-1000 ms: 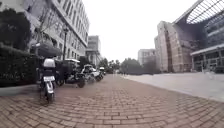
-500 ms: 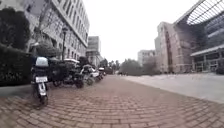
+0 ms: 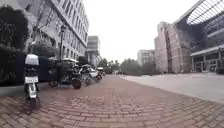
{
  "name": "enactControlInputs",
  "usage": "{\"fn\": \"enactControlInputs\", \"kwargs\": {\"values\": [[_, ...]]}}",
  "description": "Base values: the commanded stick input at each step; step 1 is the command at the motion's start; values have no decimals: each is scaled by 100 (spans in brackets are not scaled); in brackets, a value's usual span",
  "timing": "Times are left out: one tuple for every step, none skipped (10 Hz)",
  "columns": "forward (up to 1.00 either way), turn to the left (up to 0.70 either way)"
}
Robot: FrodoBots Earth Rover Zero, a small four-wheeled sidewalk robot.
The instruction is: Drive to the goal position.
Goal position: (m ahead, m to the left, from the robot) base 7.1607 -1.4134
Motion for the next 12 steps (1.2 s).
{"fn": "enactControlInputs", "kwargs": {"values": [[45, 0], [45, 0], [45, 0], [45, 0], [45, 0], [45, 0], [45, 0], [45, 0], [45, 0], [45, 0], [45, 0], [45, 0]]}}
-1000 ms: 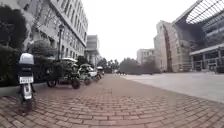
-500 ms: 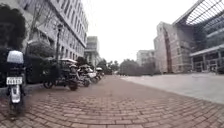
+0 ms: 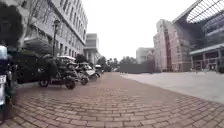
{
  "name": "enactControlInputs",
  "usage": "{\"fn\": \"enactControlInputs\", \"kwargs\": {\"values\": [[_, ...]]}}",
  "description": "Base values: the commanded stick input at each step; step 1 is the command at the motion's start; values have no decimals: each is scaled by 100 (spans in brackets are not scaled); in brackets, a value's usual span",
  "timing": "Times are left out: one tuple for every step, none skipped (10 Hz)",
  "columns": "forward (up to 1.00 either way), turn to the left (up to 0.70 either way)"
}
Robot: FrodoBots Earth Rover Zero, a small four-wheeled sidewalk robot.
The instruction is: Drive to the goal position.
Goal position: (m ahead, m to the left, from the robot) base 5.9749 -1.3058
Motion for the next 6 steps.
{"fn": "enactControlInputs", "kwargs": {"values": [[45, 0], [45, 0], [45, 0], [45, 0], [45, 0], [45, 0]]}}
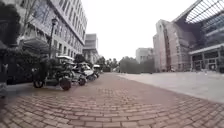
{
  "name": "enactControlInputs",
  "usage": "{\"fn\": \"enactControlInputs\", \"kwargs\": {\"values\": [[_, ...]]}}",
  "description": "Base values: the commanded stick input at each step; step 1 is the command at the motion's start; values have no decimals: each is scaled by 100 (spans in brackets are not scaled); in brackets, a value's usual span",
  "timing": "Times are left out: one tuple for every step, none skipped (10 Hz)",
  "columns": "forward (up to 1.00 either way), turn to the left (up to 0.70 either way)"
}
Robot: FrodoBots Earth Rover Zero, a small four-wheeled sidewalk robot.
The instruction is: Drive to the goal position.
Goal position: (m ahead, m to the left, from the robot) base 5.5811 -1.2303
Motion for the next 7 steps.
{"fn": "enactControlInputs", "kwargs": {"values": [[45, 0], [45, 0], [45, 0], [45, 0], [45, 0], [45, 0], [45, 0]]}}
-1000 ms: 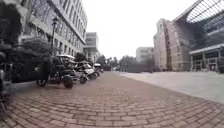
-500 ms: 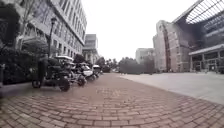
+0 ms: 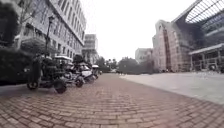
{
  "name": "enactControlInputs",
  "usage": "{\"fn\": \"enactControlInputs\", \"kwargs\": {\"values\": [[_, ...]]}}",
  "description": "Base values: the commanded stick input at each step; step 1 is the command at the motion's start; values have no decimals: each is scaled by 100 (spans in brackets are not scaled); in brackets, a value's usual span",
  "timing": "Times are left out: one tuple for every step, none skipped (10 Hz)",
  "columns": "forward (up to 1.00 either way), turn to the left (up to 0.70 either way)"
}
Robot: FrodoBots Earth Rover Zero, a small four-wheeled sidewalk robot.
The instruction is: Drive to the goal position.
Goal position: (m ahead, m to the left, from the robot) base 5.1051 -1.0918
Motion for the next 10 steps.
{"fn": "enactControlInputs", "kwargs": {"values": [[45, 0], [45, 0], [45, 0], [45, 0], [45, 0], [45, 0], [45, 0], [45, 0], [45, 0], [45, 0]]}}
